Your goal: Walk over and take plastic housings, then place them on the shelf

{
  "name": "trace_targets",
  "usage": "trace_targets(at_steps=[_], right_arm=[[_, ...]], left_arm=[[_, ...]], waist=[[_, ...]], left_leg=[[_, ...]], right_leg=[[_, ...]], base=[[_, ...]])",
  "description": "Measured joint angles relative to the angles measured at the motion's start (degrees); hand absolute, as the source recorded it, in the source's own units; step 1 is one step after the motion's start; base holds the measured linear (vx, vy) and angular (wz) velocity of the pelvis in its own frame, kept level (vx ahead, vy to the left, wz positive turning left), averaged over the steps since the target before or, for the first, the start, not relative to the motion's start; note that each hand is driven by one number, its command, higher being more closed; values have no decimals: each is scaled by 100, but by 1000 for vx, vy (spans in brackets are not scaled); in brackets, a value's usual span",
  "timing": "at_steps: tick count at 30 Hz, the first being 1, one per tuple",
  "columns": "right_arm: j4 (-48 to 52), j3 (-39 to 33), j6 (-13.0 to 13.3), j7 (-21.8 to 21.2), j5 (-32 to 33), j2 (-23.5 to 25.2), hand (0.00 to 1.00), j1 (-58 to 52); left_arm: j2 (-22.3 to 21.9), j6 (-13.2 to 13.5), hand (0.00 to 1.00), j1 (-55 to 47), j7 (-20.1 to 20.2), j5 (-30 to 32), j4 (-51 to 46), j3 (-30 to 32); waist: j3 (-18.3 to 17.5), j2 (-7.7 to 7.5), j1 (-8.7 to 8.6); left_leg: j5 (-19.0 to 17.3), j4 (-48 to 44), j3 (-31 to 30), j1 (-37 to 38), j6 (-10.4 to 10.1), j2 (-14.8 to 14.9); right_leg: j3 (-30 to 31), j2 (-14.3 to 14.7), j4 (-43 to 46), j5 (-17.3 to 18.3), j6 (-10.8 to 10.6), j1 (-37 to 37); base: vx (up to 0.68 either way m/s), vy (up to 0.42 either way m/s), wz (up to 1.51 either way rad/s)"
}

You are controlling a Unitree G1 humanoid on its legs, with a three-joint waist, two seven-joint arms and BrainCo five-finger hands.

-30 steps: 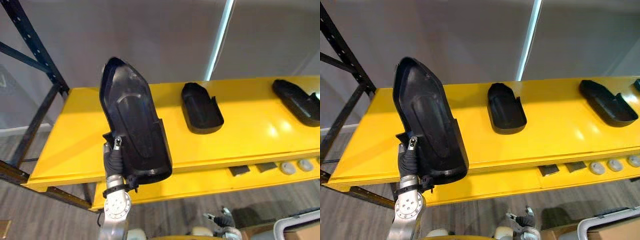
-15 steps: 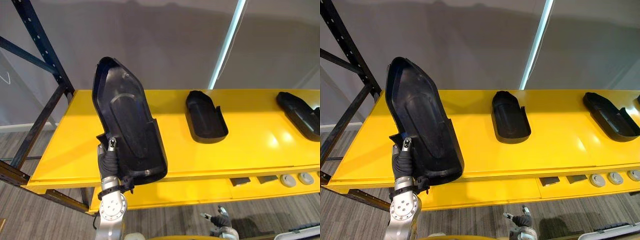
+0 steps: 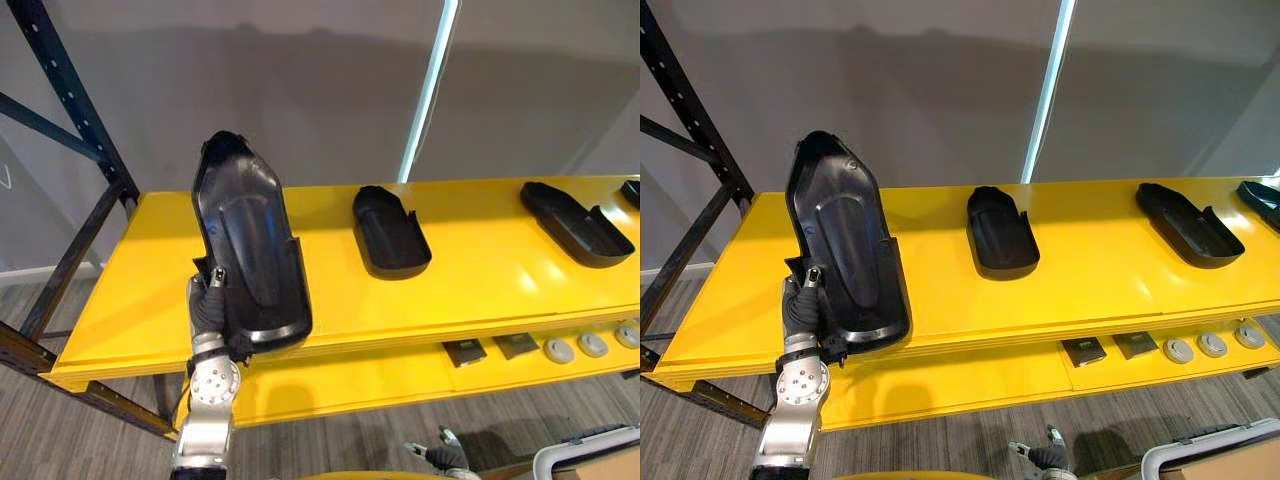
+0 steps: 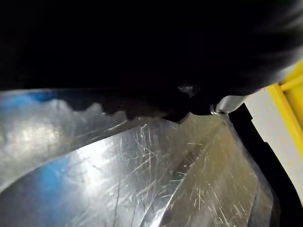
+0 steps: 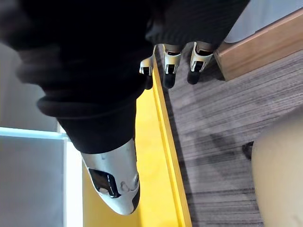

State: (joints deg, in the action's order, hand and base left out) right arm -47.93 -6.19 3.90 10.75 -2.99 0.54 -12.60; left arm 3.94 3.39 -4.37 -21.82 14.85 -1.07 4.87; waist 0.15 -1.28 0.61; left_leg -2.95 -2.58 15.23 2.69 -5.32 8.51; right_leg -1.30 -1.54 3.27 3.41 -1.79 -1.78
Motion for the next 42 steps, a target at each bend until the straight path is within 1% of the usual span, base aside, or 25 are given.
trace_targets(at_steps=[3, 6, 8, 11, 16, 23, 24, 27, 30, 33, 37, 42], right_arm=[[-30, -5, -2, -96, -14, -46, 0, 49], [-109, -6, -8, -104, -143, -90, 0, 114], [-135, -6, -20, -106, -198, -88, 0, 154], [-190, -10, -28, -109, -217, -101, 0, 181], [-250, -57, -36, -121, -221, -118, 0, 263], [-256, -53, -38, -218, -230, -163, 0, 269], [-255, -54, -37, -218, -229, -166, 0, 282], [-254, -53, -37, -220, -230, -170, 0, 343], [-253, -54, -35, -222, -229, -174, 0, 374], [-251, -53, -30, -222, -230, -178, 0, 382], [-247, -51, -7, -221, -228, -205, 0, 387], [-245, -50, 19, -220, -228, -216, 0, 391]], left_arm=[[125, -137, 100, 225, -69, 5, 433, 183], [219, -257, 100, 345, -75, 8, 816, 357], [307, -319, 100, 363, -77, 6, 943, 462], [466, -329, 100, 576, -77, 8, 1253, 560], [672, -445, 100, 1115, -88, -21, 1945, 884], [904, -489, 100, 1565, -96, -84, 2525, 976], [959, -489, 0, 1687, -98, -149, 2665, 1017], [1128, -509, 0, 1934, -115, -195, 2939, 1125], [1340, -534, 0, 2187, -120, -297, 3199, 1152], [1382, -539, 0, 2387, -202, -302, 3390, 1153], [1446, -541, 0, 2646, -210, -305, 3637, 1143], [1470, -532, 0, 2823, -232, -320, 3767, 1102]], waist=[[-1, 43, -38], [-16, 86, -83], [-14, 88, -128], [-12, 94, -122], [20, 136, -147], [61, 129, -162], [92, 123, -166], [193, 112, -218], [209, 105, -277], [227, 88, -285], [236, 86, -307], [289, 24, -318]], left_leg=[[174, 276, 7, 65, 5, -48], [252, 470, 56, 184, -4, -72], [254, 484, 66, 187, -5, -75], [290, 575, 117, 219, 6, -88], [349, 675, 201, 232, 34, -133], [371, 799, 201, 300, 49, -174], [370, 800, 201, 296, 49, -174], [369, 800, 200, 282, 48, -173], [370, 798, 199, 202, 48, -175], [369, 798, 168, 200, 48, -173], [368, 798, 122, 199, 48, -172], [366, 798, 98, 198, 48, -170]], right_leg=[[11, 41, -65, -47, -13, 14], [52, 54, -67, -48, -14, 11], [72, 58, -81, -53, -20, 16], [130, 70, -154, -114, -9, 18], [248, 63, -161, -171, -14, 109], [300, 51, -238, -181, -21, 119], [300, 51, -243, -180, -21, 120], [300, 54, -261, -180, -21, 127], [308, 58, -276, -181, -21, 206], [325, 68, -301, -181, -20, 198], [346, 72, -302, -183, -17, 193], [342, 73, -285, -183, -15, 205]], base=[[0, -2, -2], [11, -7, -6], [9, 2, -5], [-1, 1, -8], [-25, 9, -12], [-16, 5, -3], [0, 0, 0], [0, 0, 0], [45, -6, -2], [61, -10, -7], [45, -9, -6], [-7, 0, 0]])
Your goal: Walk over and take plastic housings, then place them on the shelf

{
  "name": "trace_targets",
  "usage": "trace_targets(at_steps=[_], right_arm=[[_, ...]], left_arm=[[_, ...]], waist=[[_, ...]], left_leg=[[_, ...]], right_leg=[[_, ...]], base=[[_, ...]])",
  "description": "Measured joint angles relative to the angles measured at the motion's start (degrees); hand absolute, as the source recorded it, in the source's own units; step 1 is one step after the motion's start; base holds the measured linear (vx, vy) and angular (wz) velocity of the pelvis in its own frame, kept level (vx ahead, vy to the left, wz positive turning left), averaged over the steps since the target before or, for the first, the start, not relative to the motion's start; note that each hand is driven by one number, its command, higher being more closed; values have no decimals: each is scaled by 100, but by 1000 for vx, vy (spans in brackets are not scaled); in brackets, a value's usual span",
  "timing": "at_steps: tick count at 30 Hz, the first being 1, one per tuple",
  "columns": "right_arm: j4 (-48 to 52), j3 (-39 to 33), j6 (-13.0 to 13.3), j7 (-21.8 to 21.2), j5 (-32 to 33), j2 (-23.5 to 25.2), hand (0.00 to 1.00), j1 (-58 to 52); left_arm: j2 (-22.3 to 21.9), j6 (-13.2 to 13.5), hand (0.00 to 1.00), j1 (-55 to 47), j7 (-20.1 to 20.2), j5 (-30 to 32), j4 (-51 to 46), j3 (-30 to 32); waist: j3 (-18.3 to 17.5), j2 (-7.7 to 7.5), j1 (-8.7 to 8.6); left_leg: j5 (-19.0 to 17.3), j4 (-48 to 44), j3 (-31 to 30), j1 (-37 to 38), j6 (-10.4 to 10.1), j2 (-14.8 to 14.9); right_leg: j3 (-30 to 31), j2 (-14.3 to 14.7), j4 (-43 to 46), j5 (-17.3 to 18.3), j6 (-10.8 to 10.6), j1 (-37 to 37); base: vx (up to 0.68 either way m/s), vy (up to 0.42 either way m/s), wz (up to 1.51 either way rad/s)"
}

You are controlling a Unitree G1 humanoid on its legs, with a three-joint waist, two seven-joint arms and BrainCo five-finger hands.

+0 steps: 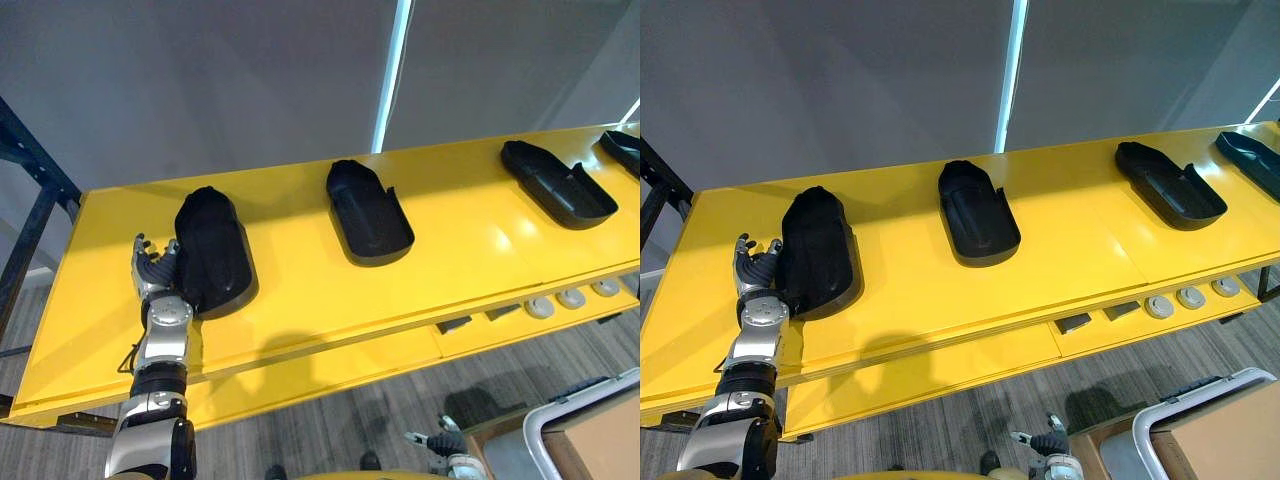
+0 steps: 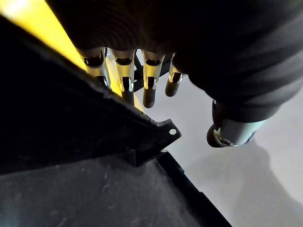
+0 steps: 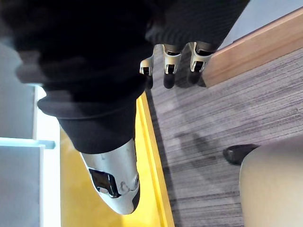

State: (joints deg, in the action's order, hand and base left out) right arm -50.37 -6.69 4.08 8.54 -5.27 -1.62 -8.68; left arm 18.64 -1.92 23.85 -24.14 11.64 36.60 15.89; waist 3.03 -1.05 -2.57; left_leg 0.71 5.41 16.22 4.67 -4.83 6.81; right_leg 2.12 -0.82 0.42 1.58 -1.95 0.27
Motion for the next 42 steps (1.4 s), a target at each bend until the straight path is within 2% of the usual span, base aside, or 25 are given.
trace_targets(at_steps=[6, 7, 9, 11, 15, 19, 21, 22, 26, 30, 36, 42], right_arm=[[4, 8, 2, 7, 6, 1, 0, 3], [1, 7, 0, 8, 6, -1, 0, 3], [5, 4, 5, 16, 15, -1, 0, 3], [6, -1, 10, 20, 16, -2, 0, 7], [-13, -28, 67, 25, 16, 1, 0, 16], [-48, -64, 101, 25, 17, 16, 0, 8], [-48, -76, 112, 26, 17, 18, 0, -41], [-42, -78, 115, 29, 16, 18, 0, -68], [-7, -43, 123, 35, 16, 14, 0, -122], [30, 8, 114, 71, 18, 83, 0, -144], [245, 63, 76, 128, 17, 135, 0, -284], [284, 92, 42, 130, 16, 162, 0, -349]], left_arm=[[-23, -18, 0, -27, -255, -97, -319, -62], [-70, -22, 0, -63, -283, -92, -614, -78], [-208, -14, 0, -335, -505, 107, -1835, -163], [-286, -2, 0, -486, -554, 347, -2395, -250], [-829, 26, 0, -1329, -600, 987, -4076, -568], [-1227, 240, 0, -2395, -569, 1423, -5085, -1069], [-1393, 353, 0, -2836, -482, 1532, -5381, -1330], [-1476, 454, 100, -3092, -449, 1603, -5500, -1455], [-1585, 763, 100, -3881, -306, 1630, -5704, -1810], [-1760, 871, 100, -4181, 104, 1545, -5618, -1876], [-1965, 904, 100, -4172, 540, 1373, -5023, -2020], [-1939, 835, 100, -3907, 539, 1378, -4269, -2049]], waist=[[23, -40, -1], [25, -43, 15], [32, -35, 31], [38, -25, 33], [59, 8, 35], [72, 29, 91], [78, 39, 210], [88, 56, 263], [78, 110, 364], [75, 73, 369], [37, 29, 390], [-97, 21, 374]], left_leg=[[-3, 1, -47, -20, 0, -1], [-2, 1, -59, -39, -1, -1], [-2, 1, -69, -95, 0, -4], [-1, 1, -93, -92, 0, -5], [-2, -1, -200, -59, 1, 5], [-12, -2, -211, -63, 1, 16], [-56, -53, -218, -81, -3, 24], [-92, -90, -240, -67, -5, 25], [-176, -212, -318, -100, 24, 25], [-212, -306, -327, -140, 16, 36], [-465, -680, -280, -217, 24, 79], [-533, -737, -180, -181, 2, 100]], right_leg=[[-10, -7, 22, 1, -1, 27], [-16, -9, 23, 1, -1, 57], [-35, -9, 32, 1, -1, 88], [-49, -9, 32, 1, -1, 69], [-41, -10, 28, 1, 0, -11], [-31, -8, 29, 2, -1, -20], [-15, -6, 30, 10, -3, -53], [-13, -11, 39, 47, -12, -111], [-77, -36, 163, 157, -59, -120], [-179, -63, 162, 155, -61, -168], [-177, -145, 159, 169, -82, -264], [-85, -133, 159, 176, -93, -272]], base=[[-14, 0, 1], [-12, -4, 5], [0, 0, 0], [49, -4, 4], [34, -2, 9], [-6, 0, 1], [-46, -2, 1], [-44, 1, 6], [-25, -3, 12], [15, -2, 10], [21, 20, 0], [9, 9, -9]])
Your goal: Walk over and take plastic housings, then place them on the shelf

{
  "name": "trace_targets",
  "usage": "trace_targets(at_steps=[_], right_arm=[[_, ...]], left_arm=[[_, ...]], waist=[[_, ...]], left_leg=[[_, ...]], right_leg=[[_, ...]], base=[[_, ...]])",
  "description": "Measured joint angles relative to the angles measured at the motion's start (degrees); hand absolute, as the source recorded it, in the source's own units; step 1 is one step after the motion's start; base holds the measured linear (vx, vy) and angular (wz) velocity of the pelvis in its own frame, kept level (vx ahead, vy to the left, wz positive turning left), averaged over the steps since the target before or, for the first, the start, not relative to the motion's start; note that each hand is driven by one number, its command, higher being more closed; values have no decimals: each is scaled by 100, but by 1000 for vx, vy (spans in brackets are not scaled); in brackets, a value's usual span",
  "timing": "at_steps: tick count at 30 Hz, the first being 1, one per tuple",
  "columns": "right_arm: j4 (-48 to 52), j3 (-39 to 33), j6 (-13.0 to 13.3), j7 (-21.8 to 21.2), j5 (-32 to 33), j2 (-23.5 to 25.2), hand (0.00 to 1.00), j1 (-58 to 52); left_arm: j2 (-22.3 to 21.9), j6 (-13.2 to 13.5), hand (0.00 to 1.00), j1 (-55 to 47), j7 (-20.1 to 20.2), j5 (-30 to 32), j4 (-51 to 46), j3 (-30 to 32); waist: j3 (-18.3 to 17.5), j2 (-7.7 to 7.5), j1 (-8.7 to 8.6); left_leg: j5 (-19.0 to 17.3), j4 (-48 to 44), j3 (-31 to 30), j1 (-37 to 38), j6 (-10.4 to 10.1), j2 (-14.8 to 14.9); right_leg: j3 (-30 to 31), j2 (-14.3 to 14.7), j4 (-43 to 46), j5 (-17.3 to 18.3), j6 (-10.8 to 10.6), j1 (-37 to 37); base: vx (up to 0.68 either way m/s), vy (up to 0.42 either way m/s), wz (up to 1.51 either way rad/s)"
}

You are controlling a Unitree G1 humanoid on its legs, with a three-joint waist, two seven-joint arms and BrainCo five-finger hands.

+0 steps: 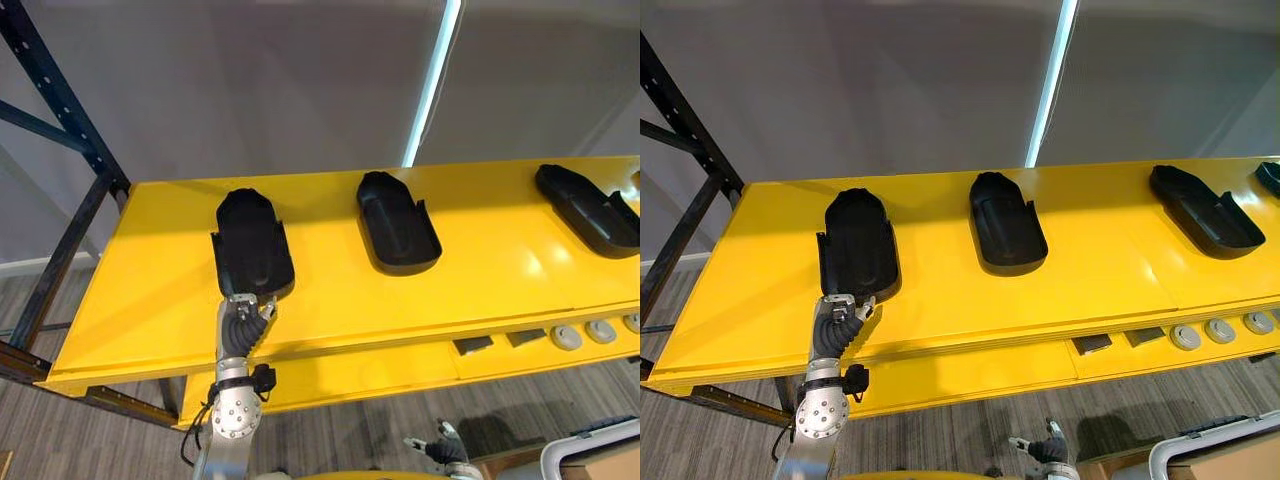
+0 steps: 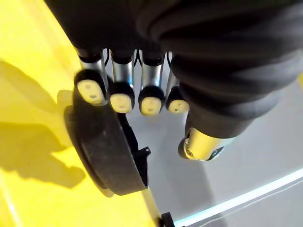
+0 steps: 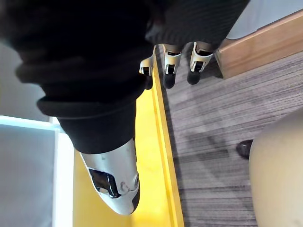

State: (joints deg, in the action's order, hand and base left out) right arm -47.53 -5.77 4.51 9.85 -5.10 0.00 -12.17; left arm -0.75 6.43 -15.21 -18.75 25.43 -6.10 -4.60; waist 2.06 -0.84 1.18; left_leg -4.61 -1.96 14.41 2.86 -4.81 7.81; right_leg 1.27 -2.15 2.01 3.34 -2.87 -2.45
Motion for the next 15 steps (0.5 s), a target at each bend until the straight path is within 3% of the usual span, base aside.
trace_targets(at_steps=[15], right_arm=[[-67, -26, -85, 0, -12, -48, 0, 19]], left_arm=[[235, -254, 100, 978, -109, 13, 1376, 80]], waist=[[-155, 51, -53]], left_leg=[[438, 736, 46, 277, -51, -83]], right_leg=[[35, 105, -22, -16, 18, 172]], base=[[2, -4, -3]])
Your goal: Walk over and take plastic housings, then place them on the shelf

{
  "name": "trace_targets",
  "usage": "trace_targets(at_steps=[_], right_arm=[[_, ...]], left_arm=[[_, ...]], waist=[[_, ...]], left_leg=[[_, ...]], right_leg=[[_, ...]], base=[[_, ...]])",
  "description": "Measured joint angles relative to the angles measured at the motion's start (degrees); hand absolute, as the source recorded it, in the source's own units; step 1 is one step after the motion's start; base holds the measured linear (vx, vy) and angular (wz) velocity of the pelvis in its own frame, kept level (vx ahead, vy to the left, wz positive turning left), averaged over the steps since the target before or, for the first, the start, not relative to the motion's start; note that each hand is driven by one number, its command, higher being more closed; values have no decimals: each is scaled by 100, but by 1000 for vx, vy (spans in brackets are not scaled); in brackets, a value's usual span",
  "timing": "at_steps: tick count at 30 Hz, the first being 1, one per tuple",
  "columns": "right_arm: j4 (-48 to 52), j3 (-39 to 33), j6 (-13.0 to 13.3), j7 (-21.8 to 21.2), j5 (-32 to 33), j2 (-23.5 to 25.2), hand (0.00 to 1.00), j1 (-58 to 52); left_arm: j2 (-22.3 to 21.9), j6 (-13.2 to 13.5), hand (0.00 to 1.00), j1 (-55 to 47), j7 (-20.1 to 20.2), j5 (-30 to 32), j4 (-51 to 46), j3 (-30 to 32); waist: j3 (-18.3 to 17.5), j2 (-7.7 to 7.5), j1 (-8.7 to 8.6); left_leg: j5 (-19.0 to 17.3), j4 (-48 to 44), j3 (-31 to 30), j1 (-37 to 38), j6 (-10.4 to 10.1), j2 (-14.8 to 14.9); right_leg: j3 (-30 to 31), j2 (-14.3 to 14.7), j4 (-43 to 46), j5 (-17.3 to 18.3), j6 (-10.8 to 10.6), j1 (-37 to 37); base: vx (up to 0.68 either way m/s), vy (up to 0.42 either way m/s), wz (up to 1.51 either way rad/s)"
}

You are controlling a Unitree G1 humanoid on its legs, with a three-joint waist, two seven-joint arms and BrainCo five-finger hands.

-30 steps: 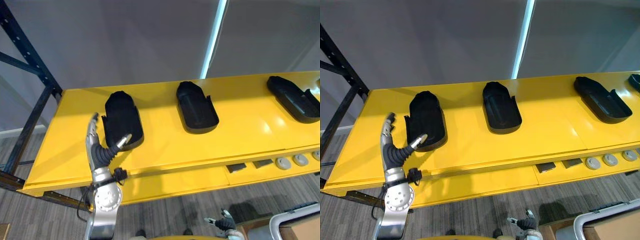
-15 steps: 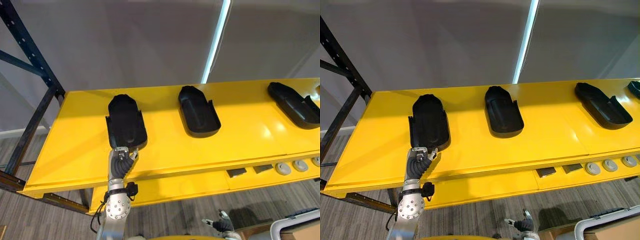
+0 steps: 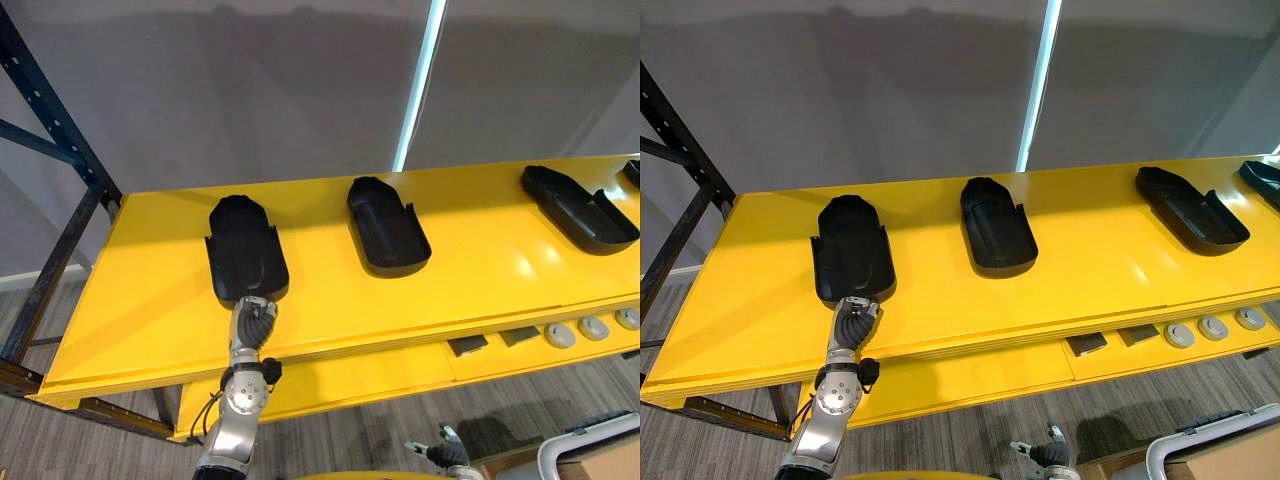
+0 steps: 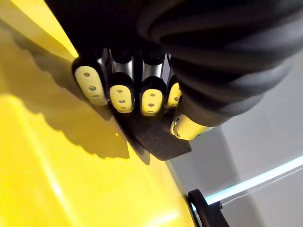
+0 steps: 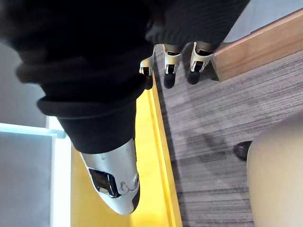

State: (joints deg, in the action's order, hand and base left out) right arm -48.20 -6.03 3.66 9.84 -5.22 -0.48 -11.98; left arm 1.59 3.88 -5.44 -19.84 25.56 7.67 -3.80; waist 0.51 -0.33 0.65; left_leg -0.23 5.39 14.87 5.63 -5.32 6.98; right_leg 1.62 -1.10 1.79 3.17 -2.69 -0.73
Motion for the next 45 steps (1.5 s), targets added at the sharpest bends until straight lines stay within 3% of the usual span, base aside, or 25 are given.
trace_targets(at_steps=[14, 21, 25, 28, 30, 32, 34, 36, 39, 42, 45], right_arm=[[-235, -16, -18, -8, -53, 13, 0, 256], [-235, -19, -16, -7, -102, 11, 0, 269], [-298, -22, 38, 1, -89, 12, 0, 315], [-365, -25, 54, 5, -89, 8, 0, 332], [-442, -46, 105, 8, -89, 1, 0, 330], [-435, -106, 124, 10, -90, 4, 0, 331], [-439, -144, 113, 9, -89, 6, 0, 321], [-435, -195, 85, 15, -92, 19, 0, 311], [-417, -217, 58, 24, -95, 62, 0, 249], [-353, -210, -6, 24, -95, 129, 0, 239], [-138, -98, -21, 18, -99, 132, 0, 145]], left_arm=[[308, -157, 100, 755, -173, 117, 603, 594], [314, -211, 100, 830, -192, 162, 526, 587], [297, -152, 100, 95, -182, 151, -1098, 331], [303, 40, 100, -180, -205, 127, -2081, 352], [303, 326, 100, -366, -379, -3, -2896, 538], [231, 626, 100, -550, -648, -252, -3509, 1089], [41, 751, 100, -711, -938, -562, -3798, 1733], [-143, 798, 100, -950, -1314, -1049, -3882, 2340], [-283, 798, 100, -1357, -1524, -1671, -3851, 2808], [-395, 781, 100, -1672, -1516, -2112, -3562, 3112], [-447, 623, 100, -1765, -1282, -2228, -2483, 3146]], waist=[[48, -91, -298], [81, -137, -299], [141, -184, -290], [159, -190, -227], [195, -151, -114], [234, -81, -56], [257, -49, 28], [265, -36, 60], [255, -64, 205], [227, -108, 266], [204, -155, 340]], left_leg=[[-3, 13, 8, -36, 0, -6], [-2, 14, 26, -38, 1, -16], [-1, 6, -49, -95, 2, -15], [-2, 4, -71, -95, 2, -8], [-10, 4, -104, -86, 3, 1], [-25, 10, -234, -68, 16, 9], [-43, 11, -264, -45, 45, 14], [-47, 19, -384, -34, 52, 12], [-71, 42, -430, 12, 51, -8], [-77, 35, -522, -4, 40, -10], [-126, -157, -574, -80, 66, -14]], right_leg=[[13, 6, -314, -159, 24, -60], [34, -3, -395, -225, 13, -99], [17, -7, -388, -224, 12, -102], [14, -5, -377, -224, 12, -117], [8, -2, -347, -218, 4, -173], [-4, -8, -230, -172, -53, -196], [-7, -10, -155, -129, -111, -205], [-122, -73, -82, -60, -99, -254], [-266, -121, 18, 56, -119, -317], [-378, -134, 30, 97, -114, -350], [-508, -168, 56, 160, -84, -394]], base=[[2, 0, 0], [-1, -1, -2], [15, -6, 7], [15, -4, 7], [-9, -4, 10], [-25, 1, 24], [-26, 4, 16], [-28, -4, 29], [-29, 3, 26], [-4, -14, 18], [3, -16, 18]])
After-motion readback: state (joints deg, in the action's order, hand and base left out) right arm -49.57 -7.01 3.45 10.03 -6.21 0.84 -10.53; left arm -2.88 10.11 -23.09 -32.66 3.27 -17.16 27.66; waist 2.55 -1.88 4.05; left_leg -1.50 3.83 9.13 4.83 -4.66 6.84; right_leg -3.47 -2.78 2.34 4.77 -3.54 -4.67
